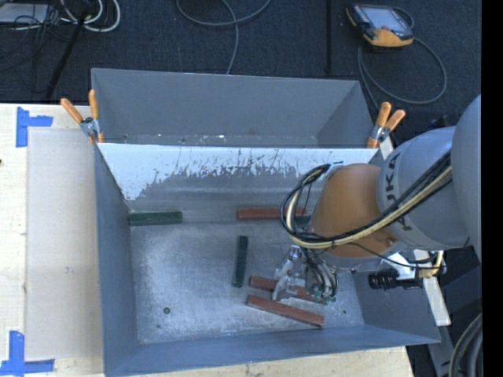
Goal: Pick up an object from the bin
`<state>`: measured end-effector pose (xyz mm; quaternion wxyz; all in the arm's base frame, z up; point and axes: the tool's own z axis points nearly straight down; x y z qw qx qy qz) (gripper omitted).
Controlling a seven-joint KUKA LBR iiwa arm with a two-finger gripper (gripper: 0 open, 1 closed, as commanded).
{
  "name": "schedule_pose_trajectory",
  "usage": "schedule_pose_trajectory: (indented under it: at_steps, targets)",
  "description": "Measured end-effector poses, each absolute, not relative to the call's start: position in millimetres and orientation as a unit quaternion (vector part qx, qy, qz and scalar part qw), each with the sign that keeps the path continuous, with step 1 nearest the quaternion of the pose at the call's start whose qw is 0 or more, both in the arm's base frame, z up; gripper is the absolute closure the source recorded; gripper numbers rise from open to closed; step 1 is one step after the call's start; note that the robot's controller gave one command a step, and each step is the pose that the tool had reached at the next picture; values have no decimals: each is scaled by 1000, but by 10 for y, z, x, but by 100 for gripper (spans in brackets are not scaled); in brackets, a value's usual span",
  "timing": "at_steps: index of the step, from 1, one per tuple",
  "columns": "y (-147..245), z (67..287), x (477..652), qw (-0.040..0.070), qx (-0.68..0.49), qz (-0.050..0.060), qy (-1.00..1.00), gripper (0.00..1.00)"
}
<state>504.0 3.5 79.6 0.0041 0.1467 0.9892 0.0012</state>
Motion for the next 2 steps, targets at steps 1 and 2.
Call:
schedule_pose_trajectory:
  at_steps: [1, 2]
  targets:
    - [34, 796, 5026, 4, 151, 1, 989, 100]
    - [33, 832, 5008, -1, 150, 0, 989, 100]
